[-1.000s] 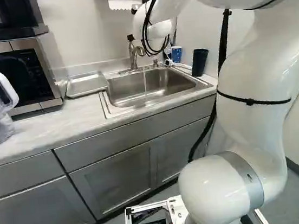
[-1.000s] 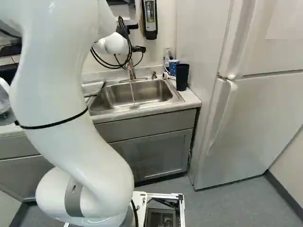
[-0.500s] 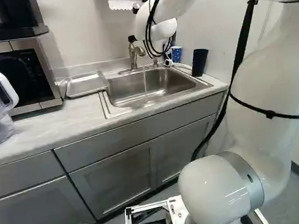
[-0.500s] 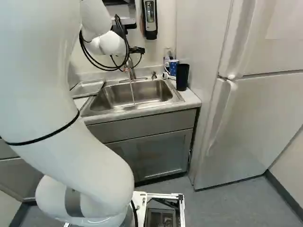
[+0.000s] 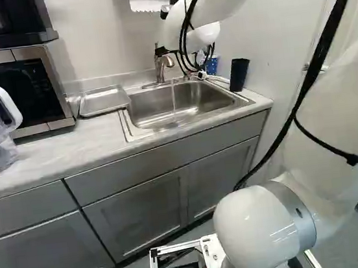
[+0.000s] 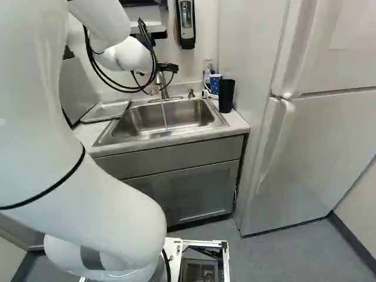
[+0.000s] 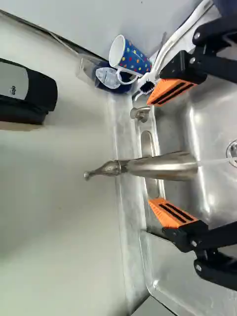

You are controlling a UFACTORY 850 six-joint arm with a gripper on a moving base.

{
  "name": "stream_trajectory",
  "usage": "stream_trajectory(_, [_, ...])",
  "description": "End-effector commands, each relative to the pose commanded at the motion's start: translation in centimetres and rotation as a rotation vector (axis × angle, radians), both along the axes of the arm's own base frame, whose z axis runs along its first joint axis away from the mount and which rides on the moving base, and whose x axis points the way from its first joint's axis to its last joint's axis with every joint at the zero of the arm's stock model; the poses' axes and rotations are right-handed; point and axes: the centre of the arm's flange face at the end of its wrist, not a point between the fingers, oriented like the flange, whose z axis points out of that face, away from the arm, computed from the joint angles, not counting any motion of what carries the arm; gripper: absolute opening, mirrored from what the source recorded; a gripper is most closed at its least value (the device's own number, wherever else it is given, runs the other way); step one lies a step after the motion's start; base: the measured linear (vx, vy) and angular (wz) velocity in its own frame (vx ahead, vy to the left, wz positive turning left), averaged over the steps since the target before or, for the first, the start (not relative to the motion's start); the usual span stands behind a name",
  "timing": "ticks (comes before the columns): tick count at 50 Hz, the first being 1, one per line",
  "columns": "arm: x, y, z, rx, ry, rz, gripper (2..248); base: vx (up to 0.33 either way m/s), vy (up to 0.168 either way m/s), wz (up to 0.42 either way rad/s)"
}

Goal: Rinse the cup and place it in the tray

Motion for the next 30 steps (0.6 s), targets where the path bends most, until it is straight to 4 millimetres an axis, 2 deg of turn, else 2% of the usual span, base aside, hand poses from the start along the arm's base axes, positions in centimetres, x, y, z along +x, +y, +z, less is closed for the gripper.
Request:
stream_trajectory(16, [-3.0,-0.7,-0.7,-0.005,0.060,-0.009,247,0.000,0.000,0.000])
stream_trajectory(30, [-4.5,-1.7,-1.3,-0.009,0.119,-0.030,247,0.000,0.000,0.000])
